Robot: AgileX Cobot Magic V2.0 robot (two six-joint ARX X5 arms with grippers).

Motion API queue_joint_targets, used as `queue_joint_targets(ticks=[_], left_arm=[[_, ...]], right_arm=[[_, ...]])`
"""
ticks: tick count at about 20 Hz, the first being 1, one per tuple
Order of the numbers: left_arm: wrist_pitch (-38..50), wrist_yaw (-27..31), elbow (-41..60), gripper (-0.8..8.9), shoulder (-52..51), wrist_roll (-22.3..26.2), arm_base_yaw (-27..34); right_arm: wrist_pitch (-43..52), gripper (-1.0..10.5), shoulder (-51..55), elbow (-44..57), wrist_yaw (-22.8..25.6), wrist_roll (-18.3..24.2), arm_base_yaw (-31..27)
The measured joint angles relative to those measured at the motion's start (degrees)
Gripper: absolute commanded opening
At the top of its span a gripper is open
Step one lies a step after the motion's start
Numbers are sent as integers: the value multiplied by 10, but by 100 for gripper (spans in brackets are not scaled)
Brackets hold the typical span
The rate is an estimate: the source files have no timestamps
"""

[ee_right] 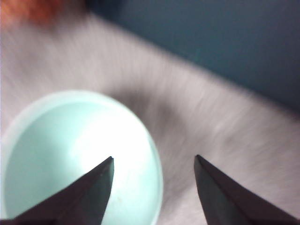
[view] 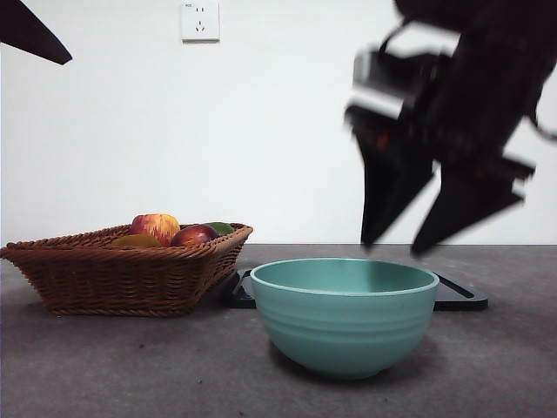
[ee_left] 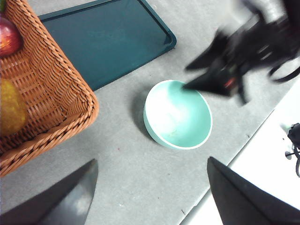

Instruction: Pick up the wifruite, put it on the bowl, pick up the plate, put it on desk

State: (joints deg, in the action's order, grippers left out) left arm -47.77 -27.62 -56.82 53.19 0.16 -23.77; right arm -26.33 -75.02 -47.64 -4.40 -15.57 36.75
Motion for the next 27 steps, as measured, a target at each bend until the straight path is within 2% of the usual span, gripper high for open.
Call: queue_joint_targets(ticks=[2, 6, 14, 19, 27], left_arm=[[0, 0, 0, 374, 0, 0, 0], [0, 0, 0, 374, 0, 0, 0], [0, 0, 0, 374, 0, 0, 0], [0, 0, 0, 374, 0, 0, 0], [0, 0, 0, 373, 0, 0, 0]], right_arm=[[-22, 277, 51, -21, 12, 1, 0], [-82, 276, 135, -46, 1, 4, 0], [-197, 276, 254, -48, -150, 8, 0], [-260, 276, 266, -48, -151, 17, 0], [-257, 276, 266, -48, -151, 21, 0]])
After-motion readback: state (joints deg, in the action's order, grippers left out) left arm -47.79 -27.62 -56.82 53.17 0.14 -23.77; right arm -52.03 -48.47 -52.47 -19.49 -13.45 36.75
